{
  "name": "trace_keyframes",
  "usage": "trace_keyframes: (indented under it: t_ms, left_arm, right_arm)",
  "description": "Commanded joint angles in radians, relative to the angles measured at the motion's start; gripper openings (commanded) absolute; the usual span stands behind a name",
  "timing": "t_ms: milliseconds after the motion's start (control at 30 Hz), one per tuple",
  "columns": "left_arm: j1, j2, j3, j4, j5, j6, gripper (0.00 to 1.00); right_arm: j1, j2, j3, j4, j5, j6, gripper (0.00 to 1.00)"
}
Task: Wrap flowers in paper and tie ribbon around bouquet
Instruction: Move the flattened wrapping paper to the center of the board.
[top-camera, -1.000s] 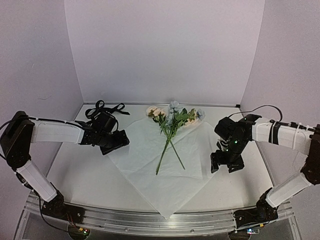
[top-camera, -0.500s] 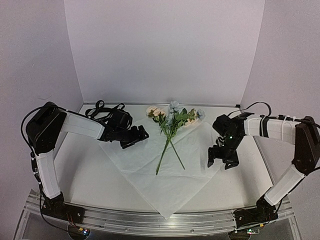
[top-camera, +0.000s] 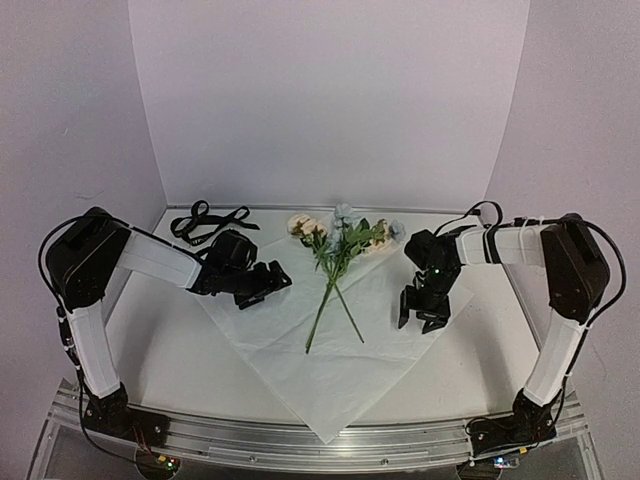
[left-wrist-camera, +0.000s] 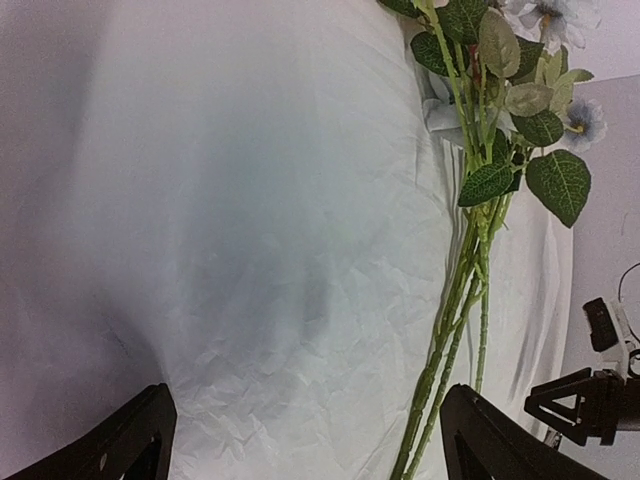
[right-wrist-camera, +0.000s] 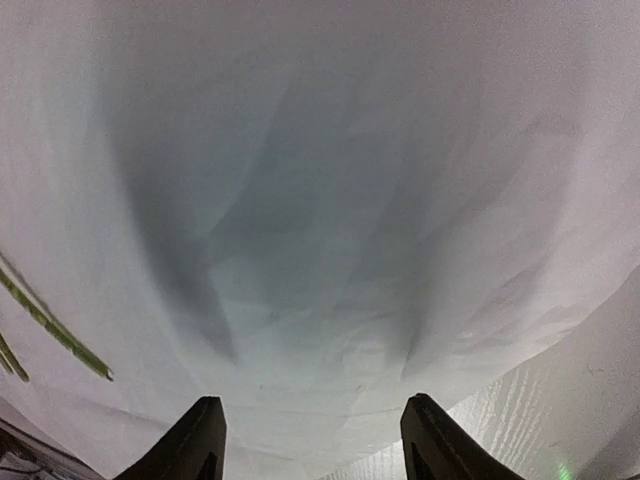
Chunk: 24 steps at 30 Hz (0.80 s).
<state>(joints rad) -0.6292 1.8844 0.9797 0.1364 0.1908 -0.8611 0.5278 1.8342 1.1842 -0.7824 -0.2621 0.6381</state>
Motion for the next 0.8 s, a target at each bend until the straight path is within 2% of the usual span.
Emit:
trace_keyframes:
  t_ms: [0,133,367,533,633,767]
  left_arm:
    - [0.031,-0.042,-0.115,-0.100,-0.016,-0.036,0.96]
    - [0.034,-0.093,-0.185,-0.110,-0.029,-0.043,0.96]
    - [0.034,-0.213,-0.307,-0.130,-0.051,-0.055,0.96]
    - [0.034,-0.257,-0.326,-0.130,-0.042,-0.032,0.96]
    - [0.034,-0.293,-0.303,-0.161,-0.034,-0.003,0.96]
    - [0.034,-0.382,-0.256,-0.217,-0.033,0.028,0.96]
  right_arm:
    - [0.007,0.053,0.033,0.044,-0.015,0.057,0.50]
    - [0.050,0.043,-0.005,0.059,0.030,0.085,0.45]
    - [0.162,-0.009,-0.087,0.068,0.110,0.134,0.42]
    - [0.177,-0.029,-0.108,0.062,0.121,0.149,0.43]
    - [0.195,-0.049,-0.016,-0.020,0.112,0.088,0.46]
    - [0.252,-0.010,0.192,-0.154,0.101,-0.022,0.49]
